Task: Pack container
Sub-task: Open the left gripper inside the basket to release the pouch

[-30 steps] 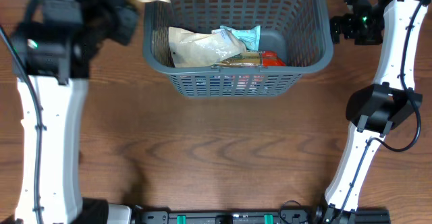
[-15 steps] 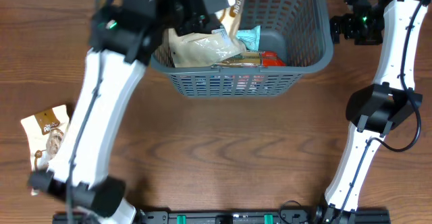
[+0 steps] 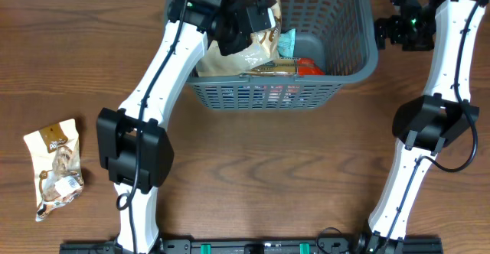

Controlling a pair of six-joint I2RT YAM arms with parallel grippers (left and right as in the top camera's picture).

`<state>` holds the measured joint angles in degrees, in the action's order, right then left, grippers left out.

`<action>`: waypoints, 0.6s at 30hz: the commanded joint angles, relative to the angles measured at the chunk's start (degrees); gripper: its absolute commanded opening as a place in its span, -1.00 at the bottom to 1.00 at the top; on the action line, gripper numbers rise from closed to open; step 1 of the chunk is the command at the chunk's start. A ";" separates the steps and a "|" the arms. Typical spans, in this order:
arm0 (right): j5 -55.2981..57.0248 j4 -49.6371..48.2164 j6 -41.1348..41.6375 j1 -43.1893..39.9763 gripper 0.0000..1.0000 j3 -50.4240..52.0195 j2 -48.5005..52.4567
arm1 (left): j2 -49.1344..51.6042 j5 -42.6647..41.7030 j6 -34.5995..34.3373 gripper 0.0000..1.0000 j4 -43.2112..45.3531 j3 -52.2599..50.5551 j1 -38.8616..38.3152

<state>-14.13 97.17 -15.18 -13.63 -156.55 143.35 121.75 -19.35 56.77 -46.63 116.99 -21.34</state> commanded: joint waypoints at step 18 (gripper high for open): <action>-0.70 0.13 0.13 0.22 0.99 -0.09 0.15 | -15.15 1.57 -1.62 0.24 0.72 1.11 0.15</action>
<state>-14.13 97.19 -15.20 -13.63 -156.55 143.35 114.93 -19.90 55.51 -47.46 116.92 -21.39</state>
